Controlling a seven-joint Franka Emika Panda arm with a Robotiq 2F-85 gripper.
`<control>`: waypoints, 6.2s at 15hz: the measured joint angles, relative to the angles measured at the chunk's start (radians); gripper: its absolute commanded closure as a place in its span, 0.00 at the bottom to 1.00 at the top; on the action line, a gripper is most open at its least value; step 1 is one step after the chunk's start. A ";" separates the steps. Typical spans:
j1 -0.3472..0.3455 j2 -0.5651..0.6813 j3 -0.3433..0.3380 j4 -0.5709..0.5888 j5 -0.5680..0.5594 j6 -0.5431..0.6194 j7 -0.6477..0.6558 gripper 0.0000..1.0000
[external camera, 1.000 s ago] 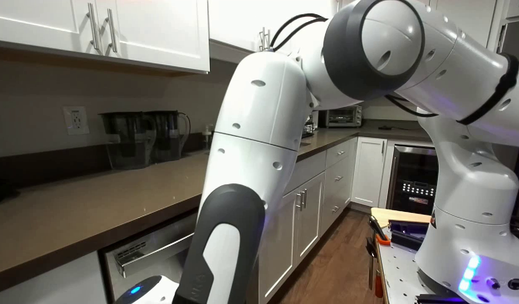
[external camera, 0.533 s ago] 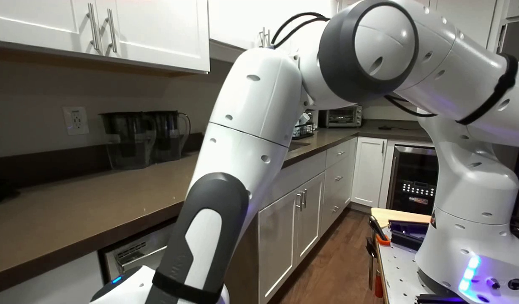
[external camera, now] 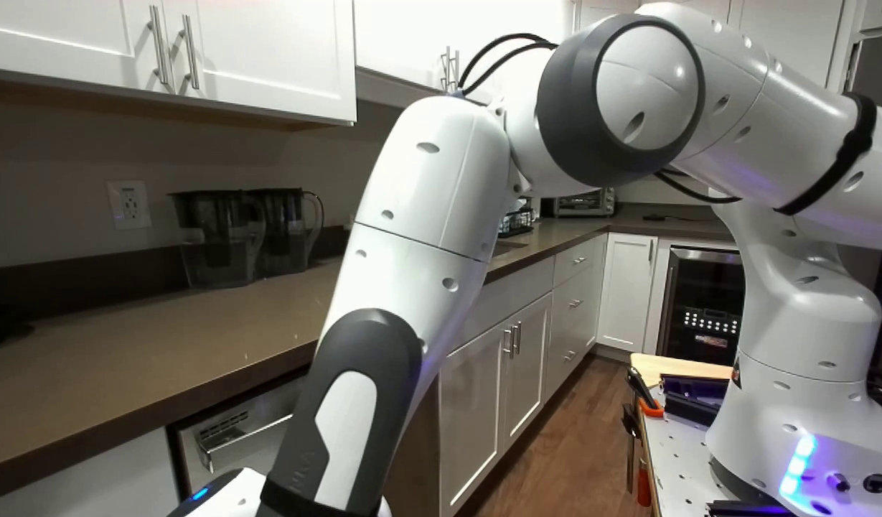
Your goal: Open the trash can
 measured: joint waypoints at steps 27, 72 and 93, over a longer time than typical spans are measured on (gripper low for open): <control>-0.014 0.044 -0.003 -0.020 0.001 0.146 0.096 0.93; -0.009 0.128 -0.063 0.153 -0.073 -0.113 0.303 1.00; -0.069 -0.053 0.083 0.097 -0.101 -0.206 0.068 1.00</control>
